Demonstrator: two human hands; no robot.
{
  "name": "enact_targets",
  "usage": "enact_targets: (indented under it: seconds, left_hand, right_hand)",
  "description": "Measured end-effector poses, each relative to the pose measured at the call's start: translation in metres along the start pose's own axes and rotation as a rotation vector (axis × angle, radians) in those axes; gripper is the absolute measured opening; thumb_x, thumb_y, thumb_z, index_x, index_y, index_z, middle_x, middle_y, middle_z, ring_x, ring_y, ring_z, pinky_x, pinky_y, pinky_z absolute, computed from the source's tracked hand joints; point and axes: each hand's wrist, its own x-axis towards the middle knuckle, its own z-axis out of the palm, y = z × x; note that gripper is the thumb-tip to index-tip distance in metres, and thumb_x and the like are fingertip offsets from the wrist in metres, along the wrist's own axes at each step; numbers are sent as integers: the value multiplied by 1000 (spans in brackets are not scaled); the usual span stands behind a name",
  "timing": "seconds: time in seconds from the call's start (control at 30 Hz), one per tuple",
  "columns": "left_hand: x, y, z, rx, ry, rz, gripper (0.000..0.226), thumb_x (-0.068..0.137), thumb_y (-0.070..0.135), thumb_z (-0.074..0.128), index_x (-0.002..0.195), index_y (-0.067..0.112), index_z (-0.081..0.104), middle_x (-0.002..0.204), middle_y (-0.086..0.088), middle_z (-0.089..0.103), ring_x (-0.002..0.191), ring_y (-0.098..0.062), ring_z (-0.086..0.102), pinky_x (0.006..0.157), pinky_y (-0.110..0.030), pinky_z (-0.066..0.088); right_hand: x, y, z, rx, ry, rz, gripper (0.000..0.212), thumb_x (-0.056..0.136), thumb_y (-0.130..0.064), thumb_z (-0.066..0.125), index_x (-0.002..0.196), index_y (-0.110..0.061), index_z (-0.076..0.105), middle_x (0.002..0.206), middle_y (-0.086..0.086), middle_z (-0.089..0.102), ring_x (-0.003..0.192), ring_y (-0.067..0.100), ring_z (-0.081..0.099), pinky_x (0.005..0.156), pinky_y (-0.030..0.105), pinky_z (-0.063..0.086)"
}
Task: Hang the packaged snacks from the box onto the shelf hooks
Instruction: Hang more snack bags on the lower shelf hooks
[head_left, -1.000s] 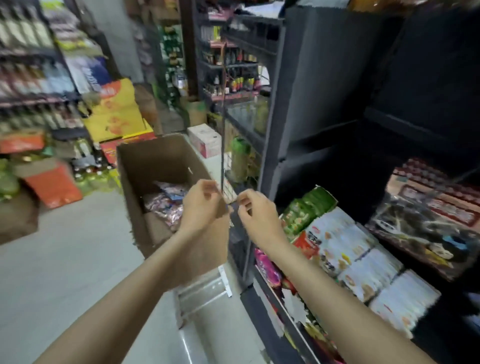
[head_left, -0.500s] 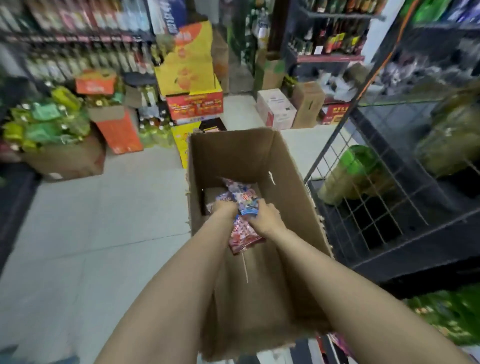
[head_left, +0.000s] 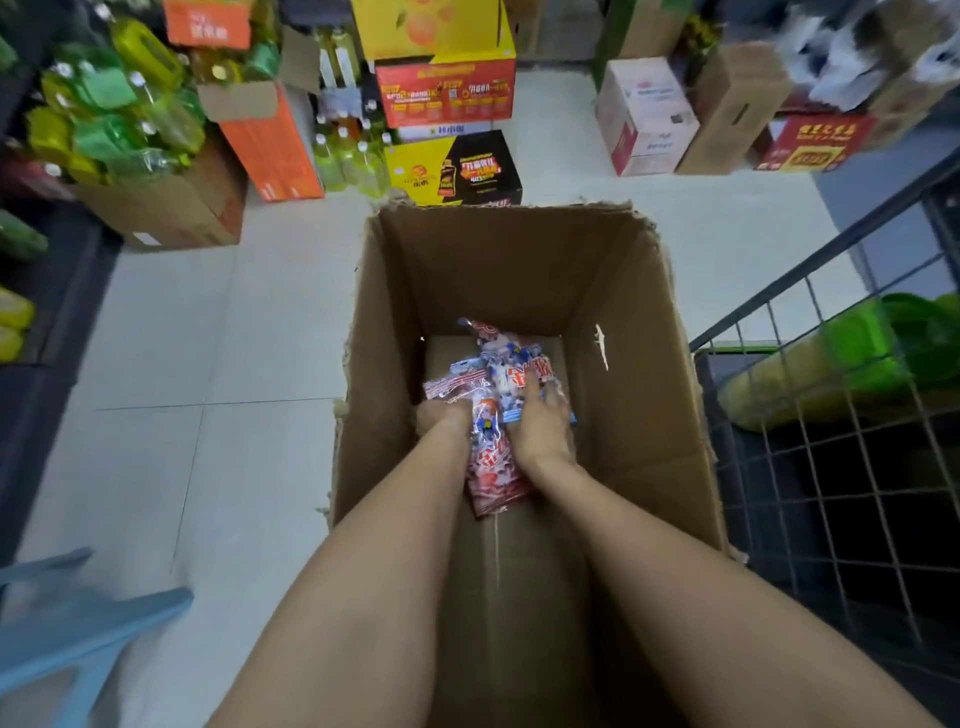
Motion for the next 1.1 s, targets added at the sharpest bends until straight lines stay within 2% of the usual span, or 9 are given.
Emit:
enact_targets:
  seconds: [0.13,0.33,0.53,0.7,0.83,0.9,0.97,1.03,1.1]
  left_hand:
    - [-54,20,-20,92,73,60,46,76,19,75,115,-1,60,117,-17,63,105,-34,63,88,-42,53]
    - [-123,54,-38,198,149,371,25,93,13,47,111,10,64,115,-17,63,109,-35,58,93,-38,47]
    - [-198,65,-85,239,19,712,54,88,3,40,137,26,35,107,-17,60,97,-35,59,88,-43,47]
    - [-251,55,-149,236,-133,1087,35,82,-5,42,97,12,68,99,-10,69,96,-27,62,79,-27,43]
    - [-308,41,-200,209,-221,1273,36,85,3,43,99,14,74,117,-10,67,112,-26,58,87,-25,41]
    - [-345,31,-222,154,-293,1330,31,91,13,44,90,12,75,113,-9,67,107,-27,58,78,-26,36]
    - [-387,17,-243,99,-408,1320,42,95,34,44,70,12,69,77,-2,67,84,-30,58,67,-28,31]
    - [-422,2,-261,59,-498,1317,61,90,58,44,55,11,61,46,7,46,62,-29,53,66,-33,33]
    - [-451,-15,-271,84,-540,1347,69,81,72,46,42,15,47,40,6,43,51,-22,48,67,-35,37]
  right_hand:
    - [-4,-2,-8,-13,130,-7,58,93,1,39,147,-14,26,142,17,42,131,34,37,104,42,36]
    - [-32,-13,-28,100,204,14,36,97,-14,37,133,-12,43,122,21,57,112,39,54,88,40,44]
    - [-103,-18,-62,322,309,-141,30,98,-15,36,119,-13,57,110,25,63,103,43,56,78,38,43]
    - [-187,-29,-77,520,549,-246,37,93,-22,35,121,-19,59,95,19,68,90,42,63,80,53,52]
    - [-273,-36,-87,557,721,-248,36,98,-14,39,129,-15,57,66,7,56,73,38,61,76,49,53]
    - [-320,-36,-87,511,794,-228,41,98,-10,38,137,-14,50,70,9,54,62,26,54,67,37,43]
    - [-365,-31,-84,466,825,-254,50,98,-4,36,146,-19,35,70,2,51,56,11,43,62,30,31]
    - [-404,-20,-80,435,852,-281,55,97,1,34,148,-19,27,96,4,61,84,16,57,75,22,35]
    - [-437,-3,-76,427,896,-264,53,100,-1,31,149,-19,26,144,3,45,131,15,42,104,17,26]
